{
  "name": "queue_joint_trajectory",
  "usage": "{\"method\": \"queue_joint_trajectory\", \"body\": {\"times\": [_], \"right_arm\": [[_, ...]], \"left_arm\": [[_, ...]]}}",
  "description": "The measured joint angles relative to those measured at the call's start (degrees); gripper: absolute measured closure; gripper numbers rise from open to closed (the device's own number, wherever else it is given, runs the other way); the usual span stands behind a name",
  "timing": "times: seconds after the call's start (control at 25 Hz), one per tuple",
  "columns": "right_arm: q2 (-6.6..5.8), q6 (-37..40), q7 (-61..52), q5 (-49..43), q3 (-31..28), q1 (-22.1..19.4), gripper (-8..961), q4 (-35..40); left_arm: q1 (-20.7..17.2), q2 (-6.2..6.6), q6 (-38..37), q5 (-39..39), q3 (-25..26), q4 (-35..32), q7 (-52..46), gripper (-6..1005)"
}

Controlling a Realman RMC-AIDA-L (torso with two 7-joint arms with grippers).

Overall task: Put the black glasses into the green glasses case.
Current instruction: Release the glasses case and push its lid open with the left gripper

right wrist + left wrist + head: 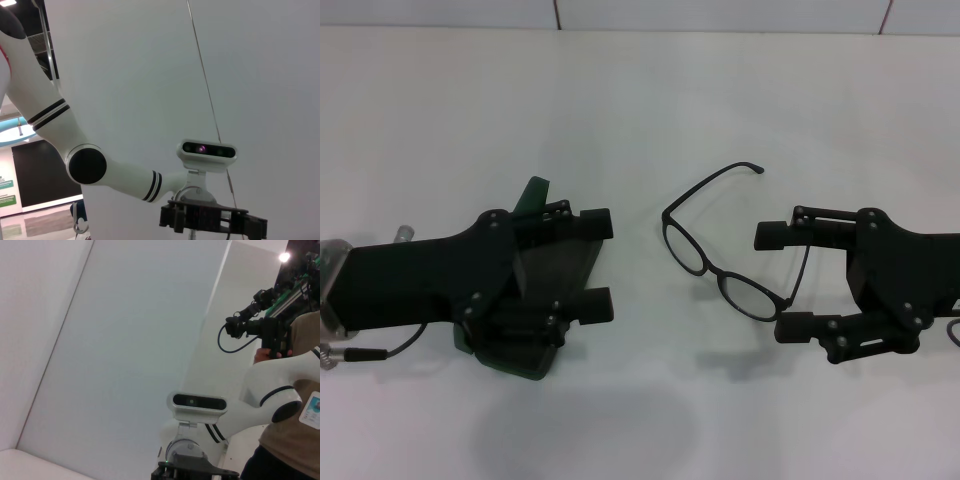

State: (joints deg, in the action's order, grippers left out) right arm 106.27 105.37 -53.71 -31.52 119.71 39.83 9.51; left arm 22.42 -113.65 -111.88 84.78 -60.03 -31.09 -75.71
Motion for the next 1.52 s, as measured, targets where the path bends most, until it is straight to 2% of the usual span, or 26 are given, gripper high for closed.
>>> {"method": "queue_joint_trajectory", "body": {"times": [0.48, 0.6, 0.68, 0.76, 0.88, 1.0, 1.08, 1.16, 1.36, 1.44, 1.52], "right_arm": [[0.07, -0.8, 0.0, 0.2, -0.1, 0.0, 114, 0.1], [0.04, -1.2, 0.3, 0.2, -0.6, 0.0, 114, -0.2], [-0.02, -2.4, 0.7, 0.0, -1.6, -0.2, 114, -0.4], [-0.27, -4.2, 0.8, -0.1, -2.1, -0.8, 114, -0.5], [-0.89, -7.0, 0.8, 0.2, -2.2, -1.8, 114, -0.6], [-1.38, -9.3, 0.9, 0.1, -4.3, -3.0, 114, -0.7], [-1.6, -9.8, 1.3, -0.1, -6.5, -4.0, 114, -0.7], [-1.95, -9.8, 2.0, -0.1, -8.6, -5.5, 114, -0.7], [-2.79, -9.0, 3.3, -0.1, -12.6, -8.5, 115, -0.7], [-2.82, -8.9, 3.6, 0.0, -12.7, -8.7, 115, -0.6], [-2.83, -8.9, 3.8, 0.0, -12.7, -8.9, 115, -0.4]], "left_arm": [[0.0, 0.0, 1.3, -0.1, 0.0, 0.3, 0.4, 154], [0.0, -0.03, 1.5, -0.2, 1.5, 0.2, -0.4, 161], [0.0, -0.49, 2.2, 0.0, 4.4, -2.6, -5.0, 166], [-0.6, -1.08, 4.3, 0.9, 6.3, -8.3, -12.0, 171], [-3.3, -2.51, 10.4, 6.4, 7.1, -25.6, -29.0, 179], [-5.0, -5.28, 15.2, 22.6, 6.5, -50.8, -48.7, 186], [-5.3, -6.19, 15.7, 34.1, 3.7, -62.1, -59.1, 191], [-5.4, -6.19, 15.8, 44.4, -2.7, -70.5, -68.9, 217], [-5.7, -6.09, 15.5, 61.4, -18.7, -80.9, -84.6, 268], [-5.7, -6.11, 15.5, 64.5, -22.2, -81.9, -87.5, 267], [-5.4, -6.19, 15.9, 65.8, -23.7, -81.1, -88.6, 266]]}}
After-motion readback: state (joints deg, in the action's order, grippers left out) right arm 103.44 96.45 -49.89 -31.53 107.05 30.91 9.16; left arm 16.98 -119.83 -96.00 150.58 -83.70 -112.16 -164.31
